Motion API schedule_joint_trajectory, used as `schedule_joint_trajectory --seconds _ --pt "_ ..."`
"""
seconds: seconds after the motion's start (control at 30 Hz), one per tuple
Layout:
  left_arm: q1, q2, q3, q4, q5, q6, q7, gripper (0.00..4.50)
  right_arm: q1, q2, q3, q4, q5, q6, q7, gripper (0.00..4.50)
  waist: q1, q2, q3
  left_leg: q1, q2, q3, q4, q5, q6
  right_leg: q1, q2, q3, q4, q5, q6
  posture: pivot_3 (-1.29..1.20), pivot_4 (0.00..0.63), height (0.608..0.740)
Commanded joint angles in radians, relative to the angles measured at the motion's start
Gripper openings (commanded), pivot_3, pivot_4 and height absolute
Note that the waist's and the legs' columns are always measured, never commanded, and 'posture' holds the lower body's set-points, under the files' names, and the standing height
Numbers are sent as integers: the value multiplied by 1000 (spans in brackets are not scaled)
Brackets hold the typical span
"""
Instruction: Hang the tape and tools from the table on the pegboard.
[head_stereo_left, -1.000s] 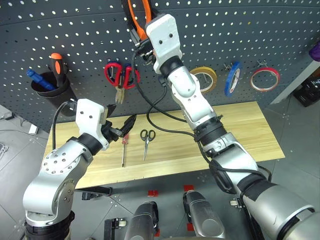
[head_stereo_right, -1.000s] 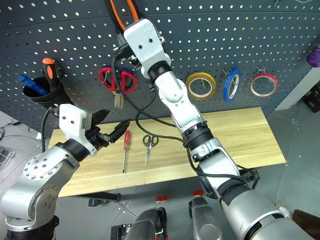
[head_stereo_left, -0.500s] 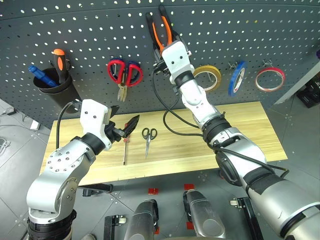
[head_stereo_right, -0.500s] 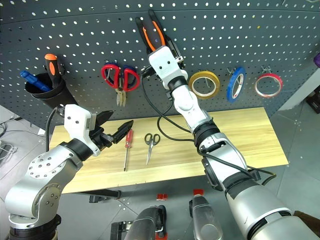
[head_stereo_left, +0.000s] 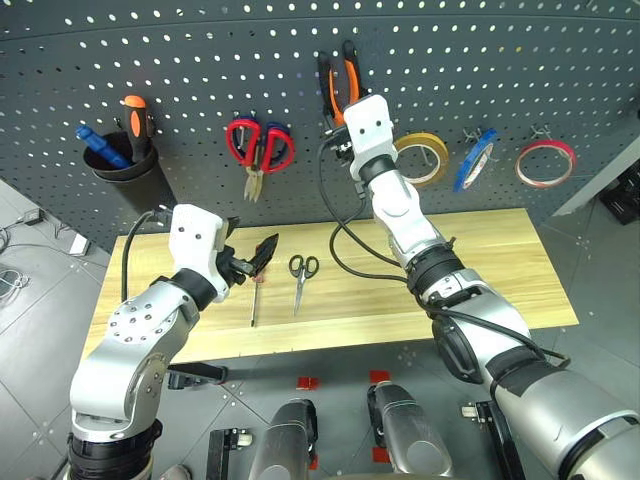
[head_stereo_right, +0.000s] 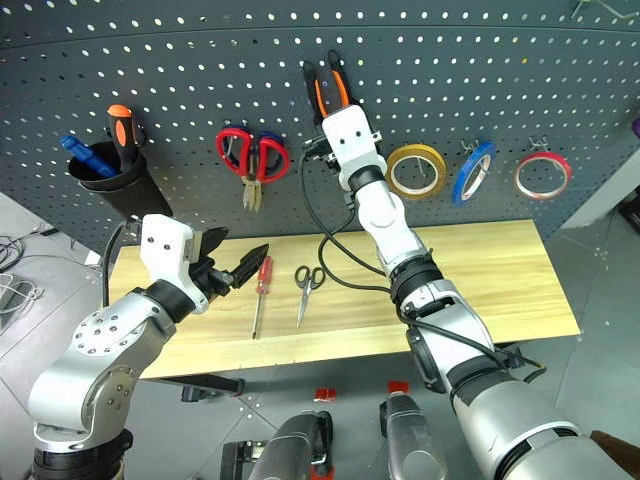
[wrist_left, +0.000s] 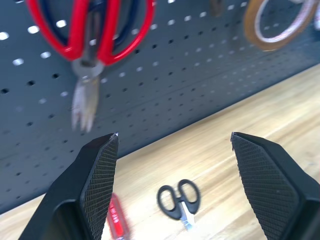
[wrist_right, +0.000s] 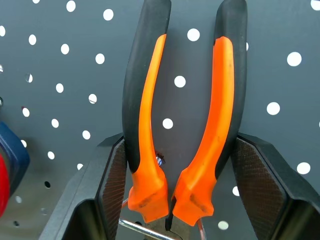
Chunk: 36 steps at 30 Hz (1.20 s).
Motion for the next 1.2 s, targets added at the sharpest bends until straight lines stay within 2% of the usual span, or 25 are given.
schedule_joint_trajectory --seconds 0.03,0.07,0.17,0.3,0.43,0.57,0.67,0.83,1.1,1.2 --pt "16 -10 -16 10 33 3 29 4500 63 -21 -23 -79 42 120 66 4138 0 0 0 0 0 0 0 0 0 0 0 0 0 0 0 -156 287 740" --pt "20 -13 -26 13 44 4 40 4500 82 -28 -18 -120 43 150 88 4479 0 0 0 0 0 0 0 0 0 0 0 0 0 0 0 -156 287 740" --pt "19 -18 -58 31 83 53 83 4500 151 -51 -7 -267 56 263 152 4479 1 0 0 -4 0 0 0 0 0 -3 0 0 0 0 -1 -165 285 740" --pt "9 -56 -88 61 101 119 126 4500 293 -103 43 -564 93 454 329 4479 -2 0 0 -6 1 0 -1 0 0 -6 1 0 -1 0 0 -194 286 740" --pt "-3 -101 -134 87 120 191 160 4500 444 -178 87 -895 211 705 528 4479 -4 0 0 -6 2 0 -1 -1 -1 -6 1 0 -1 0 0 -215 291 740" --pt "-39 -160 -199 200 164 234 201 4500 580 -330 146 -1223 380 965 747 4479 -3 0 1 -6 2 1 -1 -1 -1 -5 1 0 -3 0 0 -236 293 740" --pt "-71 -199 -227 307 201 222 224 4500 631 -407 166 -1362 468 1093 812 4479 -3 0 1 -6 2 0 0 -1 -1 -4 1 -1 -2 0 0 -248 294 740" --pt "-172 -295 -217 552 229 195 256 4500 670 -457 200 -1456 512 1170 831 4479 -7 -1 1 -5 2 -1 0 -1 -1 -3 1 -3 -2 0 0 -261 294 740" --pt "-305 -354 -237 883 295 119 262 4500 666 -460 205 -1469 530 1191 820 4479 -16 -2 2 -6 2 -1 0 -1 -1 -4 1 -3 -3 0 0 -287 293 740" --pt "-329 -364 -230 952 306 99 253 4500 665 -466 199 -1470 536 1197 823 4479 -23 -2 2 -5 2 -1 0 -1 -1 -2 1 -3 -3 0 0 -287 293 740"
